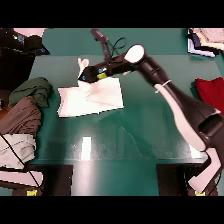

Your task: Fold the shirts.

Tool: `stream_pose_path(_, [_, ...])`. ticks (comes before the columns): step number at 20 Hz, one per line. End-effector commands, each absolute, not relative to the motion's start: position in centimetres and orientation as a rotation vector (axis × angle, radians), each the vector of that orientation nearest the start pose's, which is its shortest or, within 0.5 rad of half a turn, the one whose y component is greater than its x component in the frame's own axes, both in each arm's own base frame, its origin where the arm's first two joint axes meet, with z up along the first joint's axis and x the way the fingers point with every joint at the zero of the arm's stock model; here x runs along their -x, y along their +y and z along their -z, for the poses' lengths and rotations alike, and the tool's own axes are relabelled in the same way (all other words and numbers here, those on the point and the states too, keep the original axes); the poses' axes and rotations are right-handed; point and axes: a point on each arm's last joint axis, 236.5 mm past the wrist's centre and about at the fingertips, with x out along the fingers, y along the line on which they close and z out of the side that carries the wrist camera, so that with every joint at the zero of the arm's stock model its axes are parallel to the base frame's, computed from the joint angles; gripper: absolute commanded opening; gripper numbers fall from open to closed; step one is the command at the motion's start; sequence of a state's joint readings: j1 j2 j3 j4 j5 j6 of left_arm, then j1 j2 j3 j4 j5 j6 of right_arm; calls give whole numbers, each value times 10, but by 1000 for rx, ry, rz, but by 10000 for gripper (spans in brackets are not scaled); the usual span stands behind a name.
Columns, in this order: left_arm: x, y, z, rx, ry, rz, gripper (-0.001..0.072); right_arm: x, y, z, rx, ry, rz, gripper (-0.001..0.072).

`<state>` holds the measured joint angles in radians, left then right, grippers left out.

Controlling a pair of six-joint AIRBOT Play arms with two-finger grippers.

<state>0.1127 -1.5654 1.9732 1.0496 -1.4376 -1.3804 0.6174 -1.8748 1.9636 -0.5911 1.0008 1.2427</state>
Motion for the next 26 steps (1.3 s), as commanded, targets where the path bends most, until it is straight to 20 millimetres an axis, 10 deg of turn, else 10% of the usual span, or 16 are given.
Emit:
stream_pose_path(1, [-482, -55, -198, 212, 936, 409, 22, -387, 527, -113, -342, 862, -1260, 23])
stream_pose_path(4, [-480, -55, -197, 216, 946, 413, 22, -377, 567, -112, -401, 822, -1310, 537])
stream_pose_path(7, [-474, -57, -194, 213, 973, 422, 22, -370, 551, -108, -408, 857, -1315, 537])
stream_pose_path(9, [-466, -58, -189, 208, 1009, 434, 22, -373, 506, -92, -329, 944, -1286, 432])
stream_pose_path(17, [-465, -58, -188, 206, 1016, 437, 22, -425, 285, -13, -332, 1250, -867, 506])
stream_pose_path(21, [-468, -58, -189, 208, 1004, 433, 22, -436, 256, 19, -453, 1275, -759, 535])
stream_pose_path(26, [-470, -57, -190, 208, 994, 431, 22, -431, 290, 56, -592, 1351, -779, 657])
